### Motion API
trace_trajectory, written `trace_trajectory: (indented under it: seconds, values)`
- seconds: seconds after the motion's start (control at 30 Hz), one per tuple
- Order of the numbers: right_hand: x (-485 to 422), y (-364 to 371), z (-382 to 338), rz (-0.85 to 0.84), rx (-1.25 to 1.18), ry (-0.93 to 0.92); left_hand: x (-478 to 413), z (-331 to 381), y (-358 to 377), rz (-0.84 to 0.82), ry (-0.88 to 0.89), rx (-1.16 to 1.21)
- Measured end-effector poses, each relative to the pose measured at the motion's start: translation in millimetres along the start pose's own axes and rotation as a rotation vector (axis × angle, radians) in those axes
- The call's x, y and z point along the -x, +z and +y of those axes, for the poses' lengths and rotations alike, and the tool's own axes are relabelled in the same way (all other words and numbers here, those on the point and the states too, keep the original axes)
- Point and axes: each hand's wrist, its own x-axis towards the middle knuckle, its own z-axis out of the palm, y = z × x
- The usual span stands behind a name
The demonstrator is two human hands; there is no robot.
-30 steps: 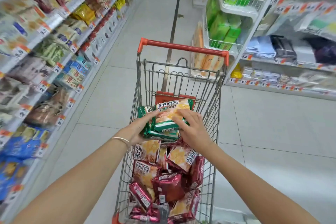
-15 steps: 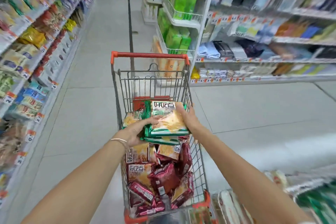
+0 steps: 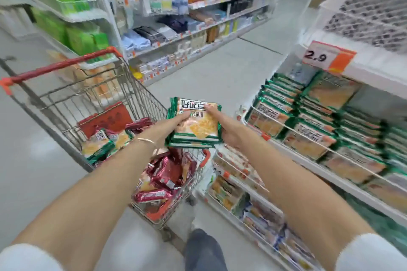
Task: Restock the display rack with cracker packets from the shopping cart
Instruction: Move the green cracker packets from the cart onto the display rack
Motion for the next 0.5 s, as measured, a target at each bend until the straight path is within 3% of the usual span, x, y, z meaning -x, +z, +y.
trace_trajectory:
  seconds: [0.2,0.5]
  values:
    - [89.3,-103.6,4.2,0.197,-0.015,0.020,-79.8,5.0,117.2,-0.179,0.078,-0.124]
    - [145.0,-247.6,4.1,0.562,-0.138,-0.299,-24.9,99.4,289.0,-0.267,0.500,-0.228]
